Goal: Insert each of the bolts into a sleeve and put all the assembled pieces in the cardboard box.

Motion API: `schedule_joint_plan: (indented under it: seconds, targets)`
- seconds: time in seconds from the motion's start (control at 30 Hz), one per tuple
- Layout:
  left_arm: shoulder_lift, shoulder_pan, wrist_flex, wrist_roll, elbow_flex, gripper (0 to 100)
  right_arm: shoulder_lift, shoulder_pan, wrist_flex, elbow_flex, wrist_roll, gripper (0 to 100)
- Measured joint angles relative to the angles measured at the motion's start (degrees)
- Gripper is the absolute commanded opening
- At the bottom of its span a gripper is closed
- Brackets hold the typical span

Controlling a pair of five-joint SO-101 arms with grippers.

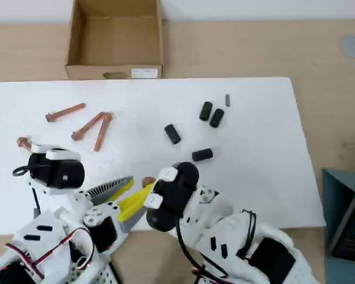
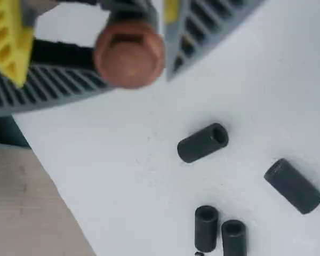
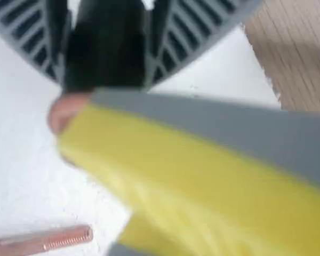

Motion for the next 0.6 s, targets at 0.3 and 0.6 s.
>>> schedule_joint_plan:
  seconds: [0.3,0.6]
  targets:
    - [0.0,-10.6,0.0,-9.4,-3.6,1,0.0,1.8,0.0,0.0,-0.1,0.9]
    - [0.0,-30.3,0.0,-17.4,1.5,0,0.0,19.9,0.0,0.0,-0.1,0.9]
